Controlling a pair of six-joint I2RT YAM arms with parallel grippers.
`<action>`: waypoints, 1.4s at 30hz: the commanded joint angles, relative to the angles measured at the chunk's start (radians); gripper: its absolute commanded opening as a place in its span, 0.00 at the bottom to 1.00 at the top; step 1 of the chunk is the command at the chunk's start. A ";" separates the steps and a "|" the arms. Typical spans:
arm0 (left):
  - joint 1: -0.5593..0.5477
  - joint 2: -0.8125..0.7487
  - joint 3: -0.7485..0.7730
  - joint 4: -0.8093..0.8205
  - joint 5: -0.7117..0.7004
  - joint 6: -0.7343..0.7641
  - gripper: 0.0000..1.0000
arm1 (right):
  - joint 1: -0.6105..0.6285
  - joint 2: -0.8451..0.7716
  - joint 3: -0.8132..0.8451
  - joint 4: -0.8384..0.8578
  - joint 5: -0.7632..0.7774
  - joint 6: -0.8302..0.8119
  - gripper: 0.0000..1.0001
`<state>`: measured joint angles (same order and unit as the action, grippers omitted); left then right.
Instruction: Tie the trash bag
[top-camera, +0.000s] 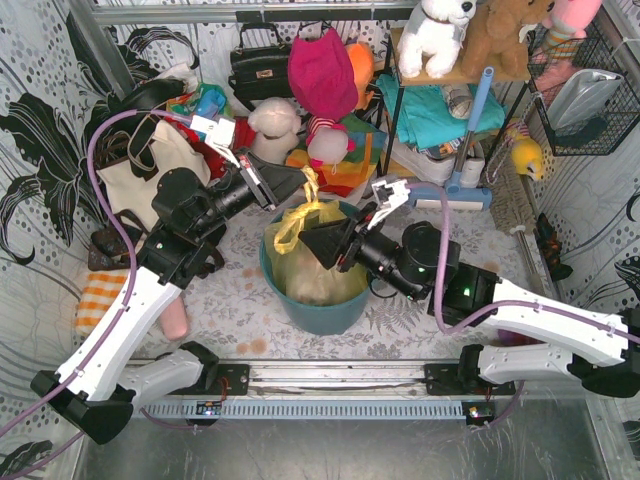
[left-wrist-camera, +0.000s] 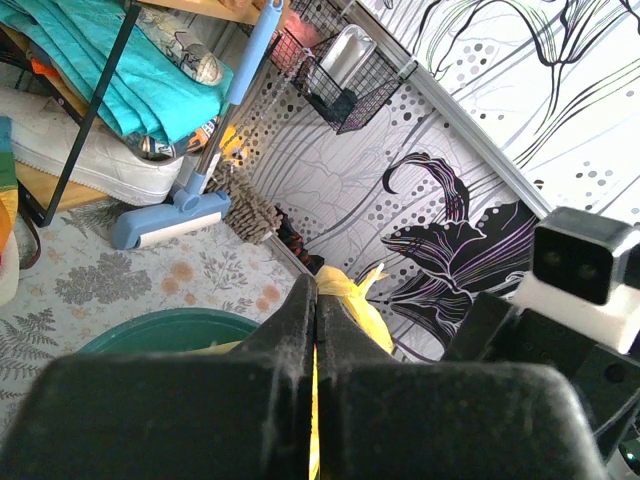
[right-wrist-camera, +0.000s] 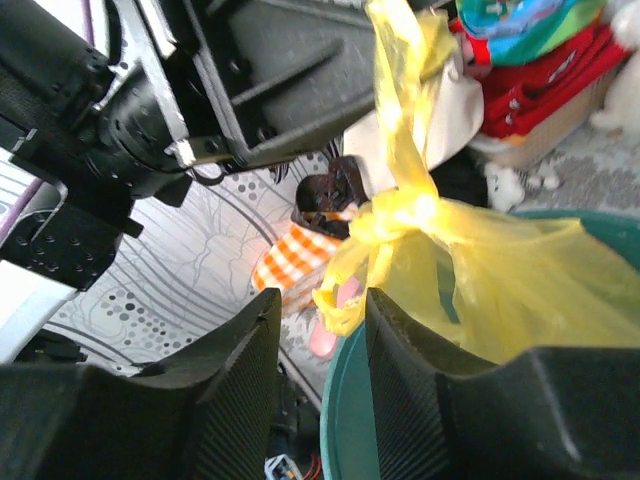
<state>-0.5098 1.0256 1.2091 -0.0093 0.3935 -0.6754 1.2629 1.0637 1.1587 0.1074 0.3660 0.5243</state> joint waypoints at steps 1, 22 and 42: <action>-0.003 -0.006 -0.008 0.039 -0.019 0.015 0.00 | 0.006 0.023 -0.038 -0.001 -0.007 0.130 0.41; -0.002 -0.021 -0.012 0.041 0.000 0.016 0.00 | 0.004 0.104 -0.197 0.264 0.139 0.510 0.50; -0.003 -0.037 -0.028 0.052 0.021 0.012 0.00 | 0.005 0.170 -0.136 0.199 0.218 0.627 0.41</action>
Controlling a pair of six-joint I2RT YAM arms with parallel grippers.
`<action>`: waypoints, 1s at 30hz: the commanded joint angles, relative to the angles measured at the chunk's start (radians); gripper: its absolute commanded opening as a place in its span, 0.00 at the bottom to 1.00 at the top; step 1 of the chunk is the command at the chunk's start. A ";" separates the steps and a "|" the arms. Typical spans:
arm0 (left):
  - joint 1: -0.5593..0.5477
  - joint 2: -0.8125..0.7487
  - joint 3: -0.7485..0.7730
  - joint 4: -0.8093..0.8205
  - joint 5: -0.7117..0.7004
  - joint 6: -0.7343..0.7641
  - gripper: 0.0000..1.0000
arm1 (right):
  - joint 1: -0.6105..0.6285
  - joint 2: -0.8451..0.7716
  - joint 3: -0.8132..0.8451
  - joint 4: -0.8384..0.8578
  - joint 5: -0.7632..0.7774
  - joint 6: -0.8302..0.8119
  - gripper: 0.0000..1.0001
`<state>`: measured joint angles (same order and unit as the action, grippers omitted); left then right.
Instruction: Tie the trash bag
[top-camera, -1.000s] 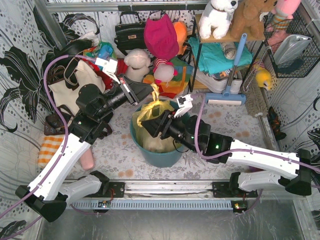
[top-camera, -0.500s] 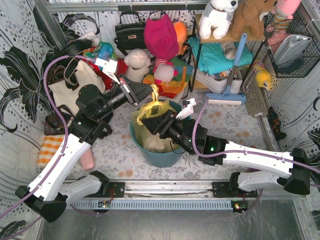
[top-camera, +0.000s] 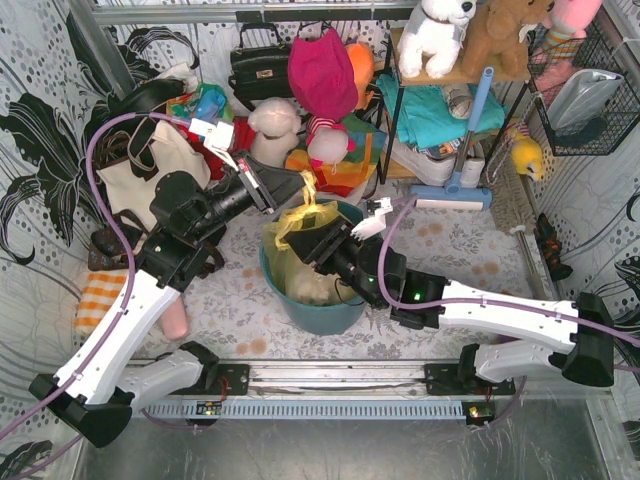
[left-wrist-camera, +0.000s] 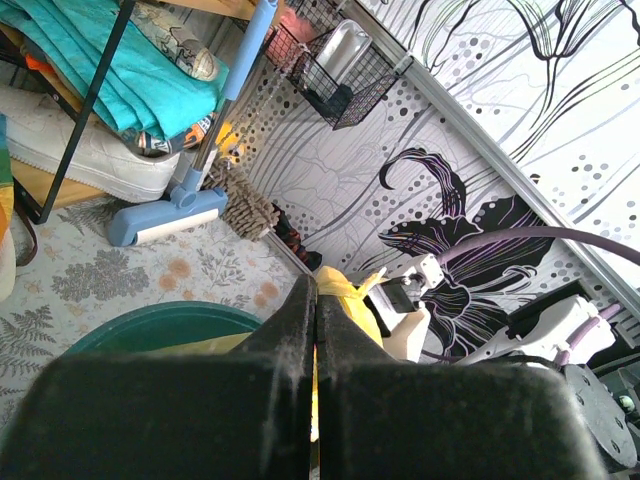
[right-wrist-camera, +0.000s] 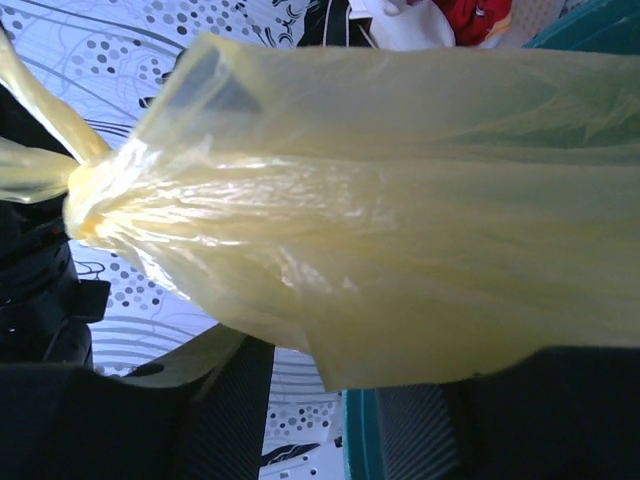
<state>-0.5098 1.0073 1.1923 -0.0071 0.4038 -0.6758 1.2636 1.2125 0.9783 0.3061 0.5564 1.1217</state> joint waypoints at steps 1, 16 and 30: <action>-0.003 -0.019 -0.013 0.050 0.013 0.013 0.00 | 0.003 0.024 0.048 -0.002 0.027 0.030 0.36; -0.003 -0.005 -0.011 0.004 -0.072 0.096 0.00 | 0.004 -0.049 0.027 -0.074 -0.195 0.012 0.00; -0.001 0.157 0.126 -0.022 -0.092 0.181 0.00 | -0.016 -0.053 0.245 -0.373 -0.771 -0.457 0.00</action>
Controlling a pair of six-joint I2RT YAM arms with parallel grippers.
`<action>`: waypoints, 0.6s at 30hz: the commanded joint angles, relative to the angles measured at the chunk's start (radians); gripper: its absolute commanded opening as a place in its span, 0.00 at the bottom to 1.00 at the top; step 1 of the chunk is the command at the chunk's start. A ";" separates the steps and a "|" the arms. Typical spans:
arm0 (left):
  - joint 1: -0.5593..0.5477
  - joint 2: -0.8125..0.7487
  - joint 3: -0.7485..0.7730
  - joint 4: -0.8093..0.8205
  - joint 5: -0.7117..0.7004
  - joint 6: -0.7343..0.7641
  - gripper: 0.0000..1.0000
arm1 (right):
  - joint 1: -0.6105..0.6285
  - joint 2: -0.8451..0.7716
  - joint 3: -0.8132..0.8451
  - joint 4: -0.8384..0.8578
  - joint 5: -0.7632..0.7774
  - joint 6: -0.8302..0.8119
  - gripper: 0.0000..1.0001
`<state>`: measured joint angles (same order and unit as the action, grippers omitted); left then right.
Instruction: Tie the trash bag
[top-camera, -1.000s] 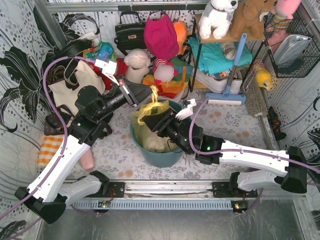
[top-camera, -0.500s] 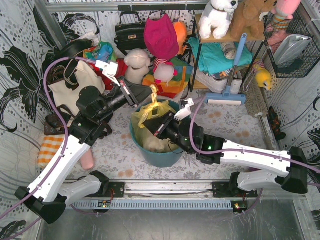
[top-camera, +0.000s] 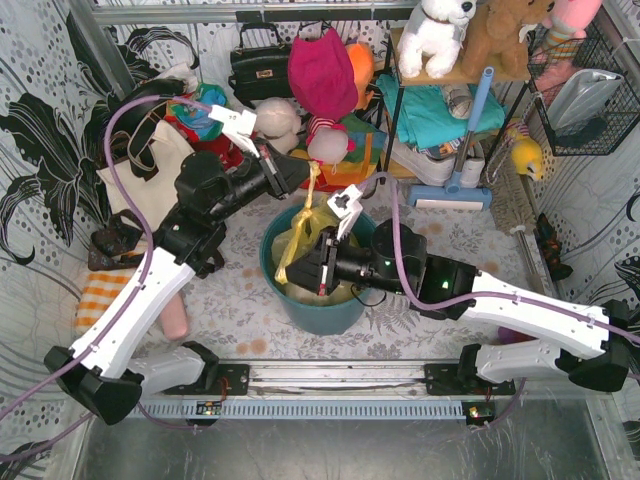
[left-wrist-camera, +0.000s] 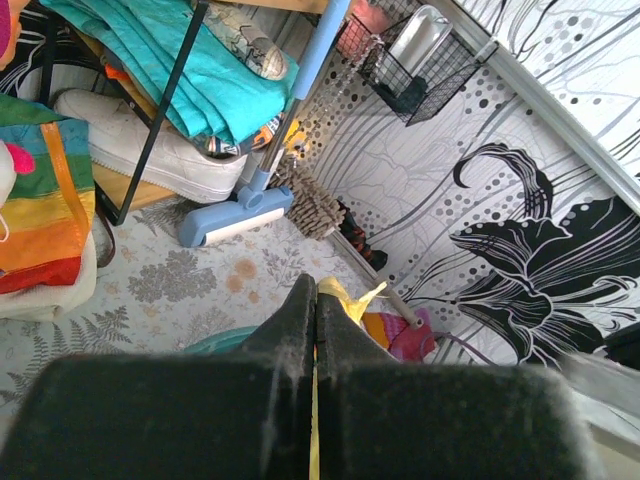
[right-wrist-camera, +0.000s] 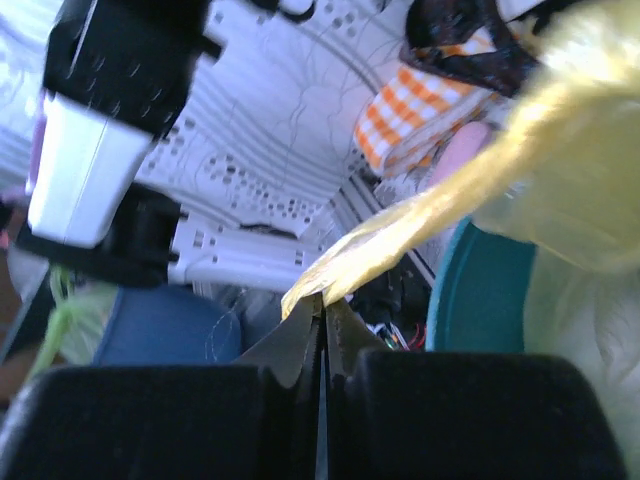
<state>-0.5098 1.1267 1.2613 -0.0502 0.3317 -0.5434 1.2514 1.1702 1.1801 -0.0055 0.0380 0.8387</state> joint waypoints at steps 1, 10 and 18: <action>-0.001 0.051 0.064 0.017 -0.023 0.055 0.00 | -0.005 -0.010 0.046 -0.047 -0.304 -0.194 0.00; 0.005 0.147 0.096 -0.038 -0.102 0.134 0.00 | -0.006 -0.042 0.022 -0.025 -0.509 -0.257 0.00; 0.047 0.225 0.010 -0.025 -0.165 0.171 0.00 | -0.006 -0.153 -0.362 0.128 -0.578 -0.119 0.00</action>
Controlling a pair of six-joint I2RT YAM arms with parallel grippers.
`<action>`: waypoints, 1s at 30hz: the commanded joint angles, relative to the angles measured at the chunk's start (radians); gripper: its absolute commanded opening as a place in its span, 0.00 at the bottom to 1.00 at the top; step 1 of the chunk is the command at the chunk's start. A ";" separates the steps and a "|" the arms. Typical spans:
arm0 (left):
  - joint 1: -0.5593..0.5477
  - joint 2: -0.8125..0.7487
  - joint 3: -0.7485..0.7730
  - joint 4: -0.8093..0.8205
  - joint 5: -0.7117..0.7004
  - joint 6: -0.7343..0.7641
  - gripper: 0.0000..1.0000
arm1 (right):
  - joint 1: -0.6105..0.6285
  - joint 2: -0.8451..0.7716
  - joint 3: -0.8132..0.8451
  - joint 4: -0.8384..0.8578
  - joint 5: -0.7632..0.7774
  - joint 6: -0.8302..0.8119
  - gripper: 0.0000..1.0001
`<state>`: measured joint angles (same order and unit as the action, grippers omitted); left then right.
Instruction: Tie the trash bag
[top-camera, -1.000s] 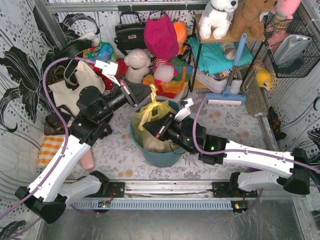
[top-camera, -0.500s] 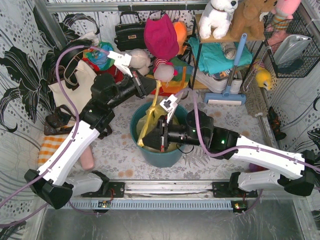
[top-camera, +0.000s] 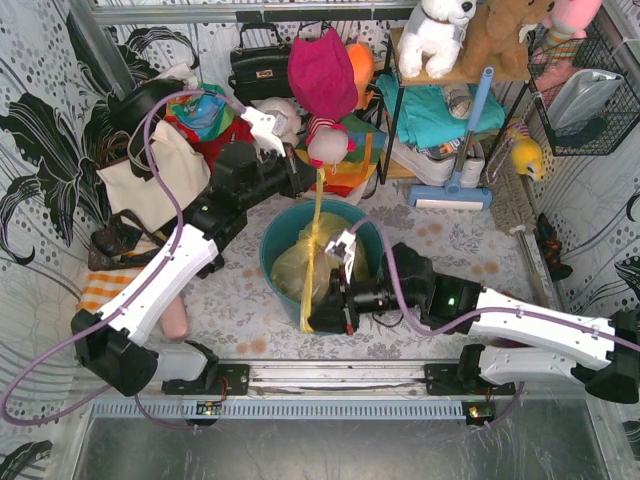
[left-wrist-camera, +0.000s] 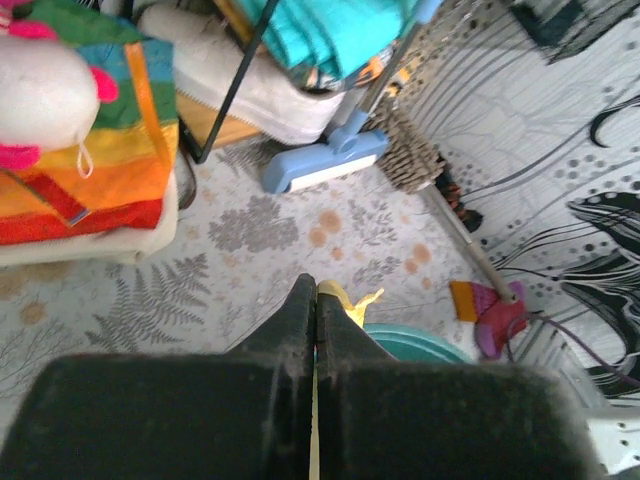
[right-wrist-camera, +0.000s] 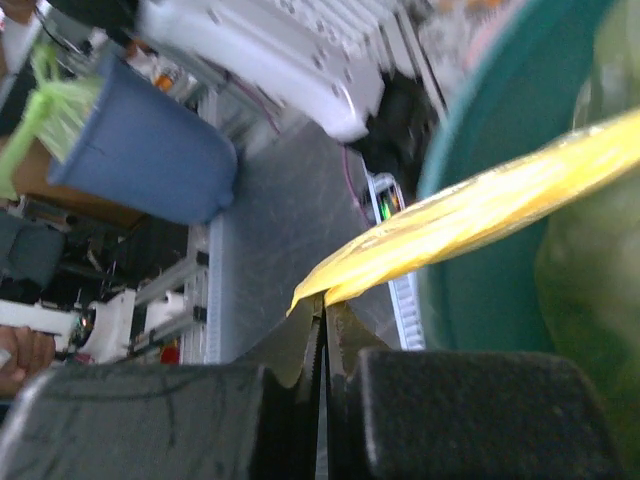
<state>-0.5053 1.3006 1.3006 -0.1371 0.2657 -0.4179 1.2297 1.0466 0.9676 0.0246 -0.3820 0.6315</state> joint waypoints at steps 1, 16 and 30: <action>0.050 0.065 -0.033 0.070 -0.100 0.046 0.00 | 0.016 -0.034 -0.183 0.134 -0.178 0.106 0.00; 0.082 0.208 0.007 0.024 -0.209 0.078 0.00 | 0.018 -0.046 -0.246 0.292 -0.331 0.163 0.00; 0.093 0.275 0.021 0.020 -0.199 0.074 0.00 | 0.018 -0.069 -0.264 0.309 -0.339 0.168 0.00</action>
<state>-0.4572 1.5436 1.3159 -0.1654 0.2039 -0.3847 1.2064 1.0142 0.7055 0.3386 -0.5388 0.7746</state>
